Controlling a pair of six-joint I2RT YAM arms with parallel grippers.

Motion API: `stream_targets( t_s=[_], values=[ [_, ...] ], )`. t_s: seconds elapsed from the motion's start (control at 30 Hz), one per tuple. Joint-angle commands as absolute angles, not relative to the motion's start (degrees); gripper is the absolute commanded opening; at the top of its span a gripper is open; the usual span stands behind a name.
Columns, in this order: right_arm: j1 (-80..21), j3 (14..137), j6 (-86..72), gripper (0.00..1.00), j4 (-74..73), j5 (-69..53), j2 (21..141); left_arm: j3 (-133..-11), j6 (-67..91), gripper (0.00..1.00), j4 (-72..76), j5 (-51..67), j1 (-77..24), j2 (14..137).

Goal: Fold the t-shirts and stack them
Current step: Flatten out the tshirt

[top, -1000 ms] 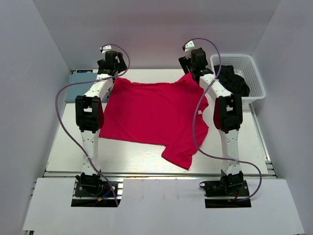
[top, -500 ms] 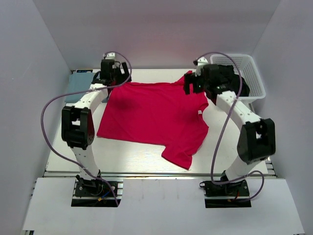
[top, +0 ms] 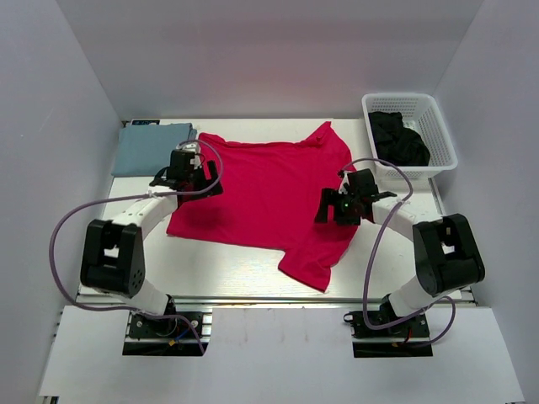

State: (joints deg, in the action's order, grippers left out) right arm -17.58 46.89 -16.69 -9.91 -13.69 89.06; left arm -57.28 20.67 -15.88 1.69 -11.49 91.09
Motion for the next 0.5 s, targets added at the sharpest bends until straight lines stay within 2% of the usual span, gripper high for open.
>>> stream_targets(
  t_s=[0.0, 0.1, 0.3, 0.47],
  values=[
    [-16.96, 46.84, -20.65, 0.90, -10.09, -8.54, 87.36, -54.76, 22.23, 1.00, -16.25, 2.37, -11.78, 84.39],
    [-16.26, 47.72, -20.74, 0.90, -11.25, -1.95, 89.55, -53.18, 22.24, 1.00, -16.87, 2.37, -11.78, 82.53],
    [-12.40, 51.50, -19.60, 0.90, -12.74, 2.52, 93.69, -53.17, 23.38, 1.00, -21.35, 1.05, -11.78, 80.16],
    [-9.06, 55.45, -17.32, 0.90, -12.04, 1.59, 97.29, -53.17, 24.70, 1.00, -23.72, 0.01, -11.78, 78.40]
  ],
)
